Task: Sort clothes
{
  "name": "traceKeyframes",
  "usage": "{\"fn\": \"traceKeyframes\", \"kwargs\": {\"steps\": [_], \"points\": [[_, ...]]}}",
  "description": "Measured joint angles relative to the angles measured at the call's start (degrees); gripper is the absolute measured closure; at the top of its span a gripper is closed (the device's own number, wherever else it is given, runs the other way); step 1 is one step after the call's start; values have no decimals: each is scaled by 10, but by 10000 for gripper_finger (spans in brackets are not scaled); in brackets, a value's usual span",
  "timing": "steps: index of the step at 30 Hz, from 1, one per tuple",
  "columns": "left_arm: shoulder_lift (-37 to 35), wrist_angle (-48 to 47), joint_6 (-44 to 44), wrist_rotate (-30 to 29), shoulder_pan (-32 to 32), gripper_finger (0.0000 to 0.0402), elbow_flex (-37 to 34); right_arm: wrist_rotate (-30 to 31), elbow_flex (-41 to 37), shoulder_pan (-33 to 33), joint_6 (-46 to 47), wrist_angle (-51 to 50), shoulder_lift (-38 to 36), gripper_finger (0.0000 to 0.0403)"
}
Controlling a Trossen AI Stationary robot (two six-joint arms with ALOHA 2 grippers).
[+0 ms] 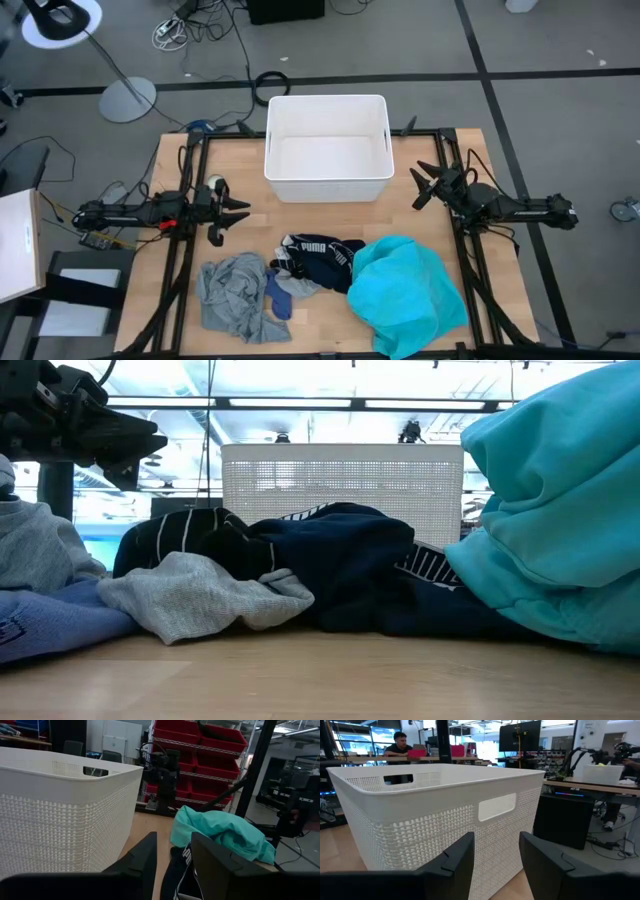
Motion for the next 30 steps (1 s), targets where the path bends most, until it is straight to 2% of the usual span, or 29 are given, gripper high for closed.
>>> {"fn": "traceKeyframes", "kwargs": {"steps": [3,10,15,22,25,30], "points": [[0,0,0,0,0,275,0,0,0,2,58,0,0,245],[0,0,0,0,0,275,0,0,0,17,318,0,0,245],[0,0,0,0,0,275,0,0,0,21,397,0,0,245],[0,0,0,0,0,275,0,-1,0,20,397,12,0,245],[0,0,0,0,0,275,0,-22,0,20,372,20,0,245],[0,0,0,0,0,275,0,-90,1,20,171,38,0,245]]}}
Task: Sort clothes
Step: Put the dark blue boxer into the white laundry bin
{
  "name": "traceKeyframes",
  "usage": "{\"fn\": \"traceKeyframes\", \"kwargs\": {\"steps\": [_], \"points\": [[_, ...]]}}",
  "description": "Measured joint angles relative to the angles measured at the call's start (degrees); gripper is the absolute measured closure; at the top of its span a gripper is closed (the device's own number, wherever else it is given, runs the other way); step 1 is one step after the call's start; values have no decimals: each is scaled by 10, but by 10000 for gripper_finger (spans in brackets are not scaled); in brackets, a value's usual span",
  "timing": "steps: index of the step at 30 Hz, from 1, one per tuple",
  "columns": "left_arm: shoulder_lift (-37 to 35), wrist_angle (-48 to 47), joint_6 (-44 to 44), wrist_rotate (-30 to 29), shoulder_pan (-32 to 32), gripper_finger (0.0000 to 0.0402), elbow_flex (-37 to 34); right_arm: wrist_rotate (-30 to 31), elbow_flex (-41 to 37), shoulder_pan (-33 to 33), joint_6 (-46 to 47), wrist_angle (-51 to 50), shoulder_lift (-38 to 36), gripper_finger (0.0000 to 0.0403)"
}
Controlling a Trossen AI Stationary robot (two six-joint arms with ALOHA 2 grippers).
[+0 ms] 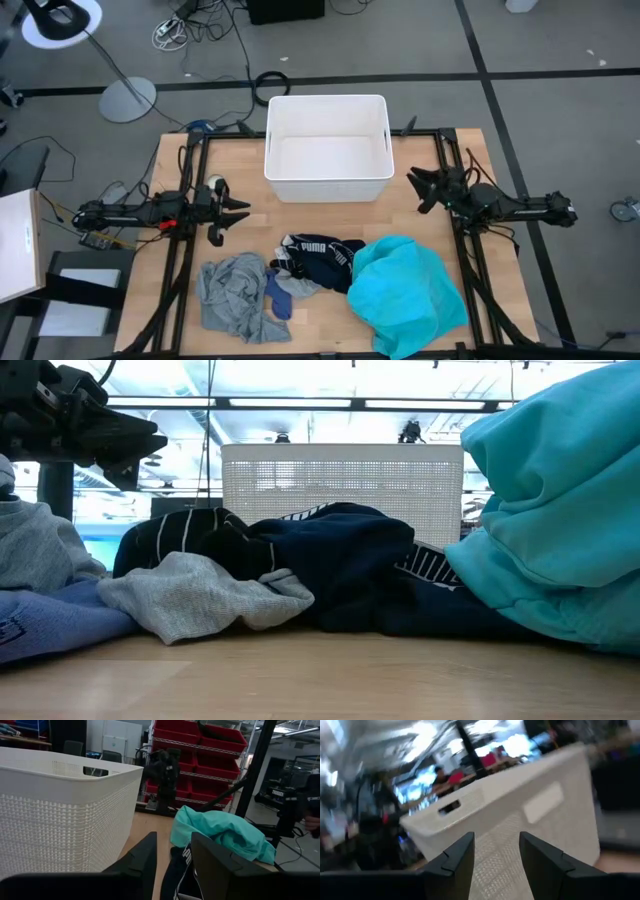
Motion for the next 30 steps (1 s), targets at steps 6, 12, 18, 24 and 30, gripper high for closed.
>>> {"fn": "traceKeyframes", "kwargs": {"steps": [6,12,18,24,30], "points": [[0,0,0,0,0,275,0,-11,68,0,-121,-58,0,245],[0,0,0,0,0,275,0,-26,205,0,-122,-239,28,245],[0,0,0,0,0,275,0,-77,326,0,-115,-321,128,245],[0,0,0,0,0,275,0,-122,408,0,-116,-364,267,245],[0,0,0,0,0,275,0,-174,463,1,-117,-363,392,245]]}}
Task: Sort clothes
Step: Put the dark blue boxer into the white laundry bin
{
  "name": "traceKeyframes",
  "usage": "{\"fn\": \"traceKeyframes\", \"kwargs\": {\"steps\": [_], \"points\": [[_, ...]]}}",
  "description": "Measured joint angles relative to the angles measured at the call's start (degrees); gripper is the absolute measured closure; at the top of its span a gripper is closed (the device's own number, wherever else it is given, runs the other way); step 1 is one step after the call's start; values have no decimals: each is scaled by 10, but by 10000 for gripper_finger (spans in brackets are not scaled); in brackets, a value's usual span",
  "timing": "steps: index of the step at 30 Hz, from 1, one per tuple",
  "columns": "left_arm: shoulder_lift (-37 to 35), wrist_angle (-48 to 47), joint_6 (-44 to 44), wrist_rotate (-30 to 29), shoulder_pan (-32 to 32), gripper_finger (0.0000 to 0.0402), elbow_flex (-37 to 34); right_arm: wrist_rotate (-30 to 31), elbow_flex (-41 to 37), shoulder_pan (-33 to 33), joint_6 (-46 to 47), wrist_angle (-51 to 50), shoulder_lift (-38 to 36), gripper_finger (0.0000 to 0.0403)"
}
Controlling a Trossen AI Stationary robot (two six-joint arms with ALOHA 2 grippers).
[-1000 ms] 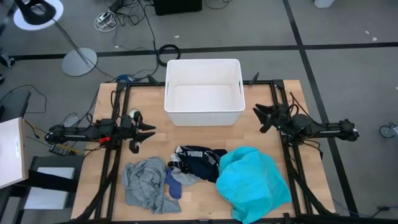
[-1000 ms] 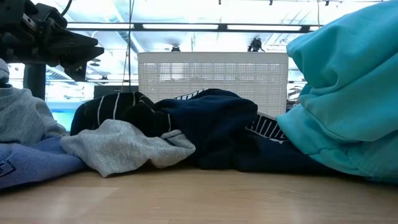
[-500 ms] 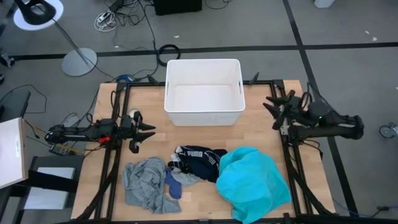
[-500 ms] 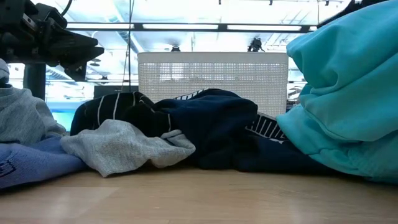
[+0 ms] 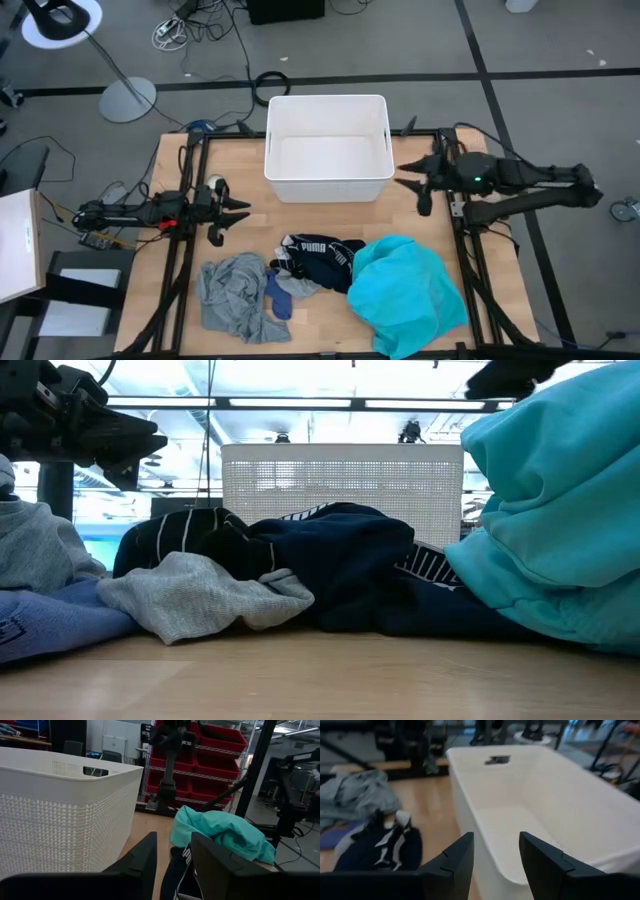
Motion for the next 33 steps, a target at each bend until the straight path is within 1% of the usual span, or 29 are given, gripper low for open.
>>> {"fn": "traceKeyframes", "kwargs": {"steps": [5,7,14,22,28,33], "points": [[0,0,0,0,0,275,0,-67,30,7,0,2,90,245],[0,0,0,0,0,275,0,-80,38,20,0,5,124,245],[0,0,0,0,0,275,0,-82,45,73,0,60,222,245],[0,0,0,0,0,275,0,-79,45,111,-11,149,341,245],[0,0,0,0,0,275,0,-77,45,117,-25,210,427,245],[0,0,0,0,0,275,0,-76,45,117,-26,264,477,245]]}}
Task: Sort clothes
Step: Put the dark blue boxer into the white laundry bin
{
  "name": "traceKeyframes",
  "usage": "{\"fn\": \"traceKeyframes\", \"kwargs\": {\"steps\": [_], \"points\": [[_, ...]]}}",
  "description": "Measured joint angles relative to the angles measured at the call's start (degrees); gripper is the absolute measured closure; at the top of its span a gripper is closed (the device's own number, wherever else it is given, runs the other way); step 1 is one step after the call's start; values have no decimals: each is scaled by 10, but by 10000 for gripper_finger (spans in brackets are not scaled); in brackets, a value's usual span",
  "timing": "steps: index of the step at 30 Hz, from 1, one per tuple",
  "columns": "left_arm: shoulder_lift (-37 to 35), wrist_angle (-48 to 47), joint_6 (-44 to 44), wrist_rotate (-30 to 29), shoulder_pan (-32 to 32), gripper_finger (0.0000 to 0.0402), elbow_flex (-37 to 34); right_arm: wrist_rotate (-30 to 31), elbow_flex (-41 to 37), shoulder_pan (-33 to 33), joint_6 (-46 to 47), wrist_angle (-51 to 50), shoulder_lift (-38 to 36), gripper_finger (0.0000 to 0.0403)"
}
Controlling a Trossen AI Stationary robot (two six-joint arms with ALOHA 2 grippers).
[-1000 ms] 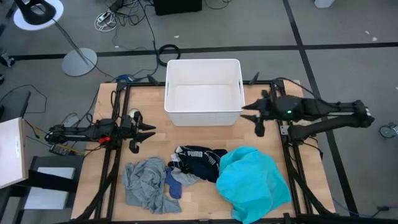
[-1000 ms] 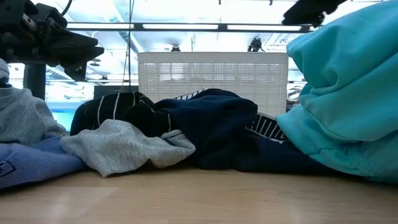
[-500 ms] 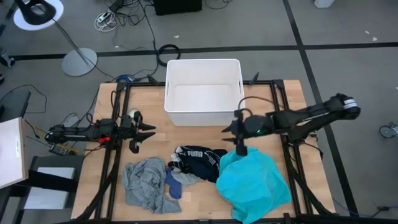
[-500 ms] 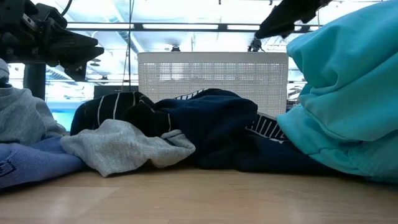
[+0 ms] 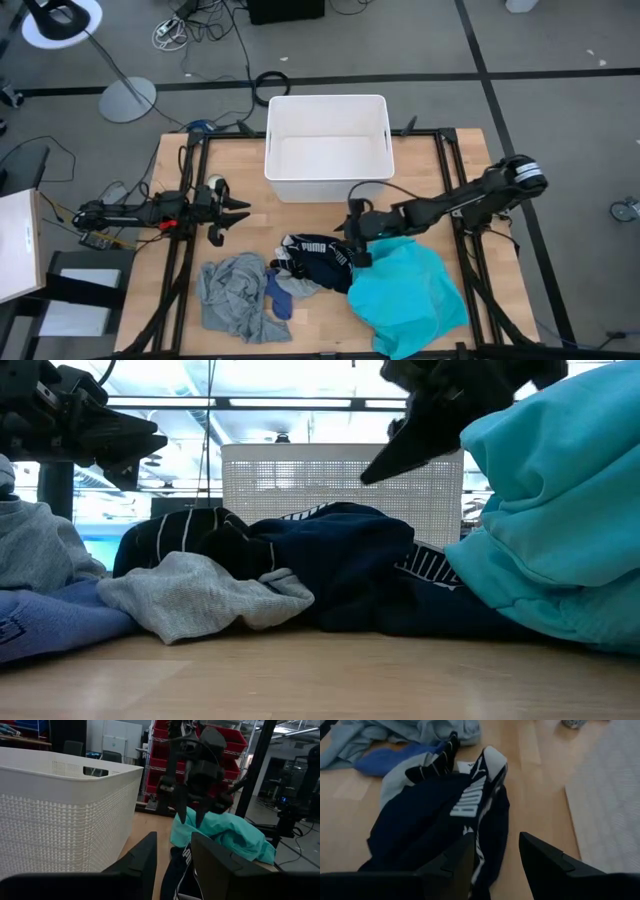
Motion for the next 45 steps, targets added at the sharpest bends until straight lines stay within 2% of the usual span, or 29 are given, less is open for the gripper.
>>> {"fn": "traceKeyframes", "kwargs": {"steps": [7,11,14,17,23,26,28,38,45], "points": [[0,0,0,0,0,275,0,-8,0,-1,0,41,51,245],[0,0,0,0,0,275,0,-57,0,-5,1,73,72,245],[0,0,0,0,0,275,0,-70,0,-5,1,83,85,250],[0,0,0,0,0,275,0,-79,0,-5,6,77,90,278],[0,0,0,0,0,275,0,-140,0,-2,16,96,89,354],[0,0,0,0,0,275,0,-147,0,-2,16,94,88,389],[0,0,0,0,0,275,0,-147,0,-2,16,96,88,398],[0,0,0,0,0,275,0,-133,0,-5,22,122,88,349],[0,0,0,0,0,275,0,-121,0,-5,22,135,88,300]]}}
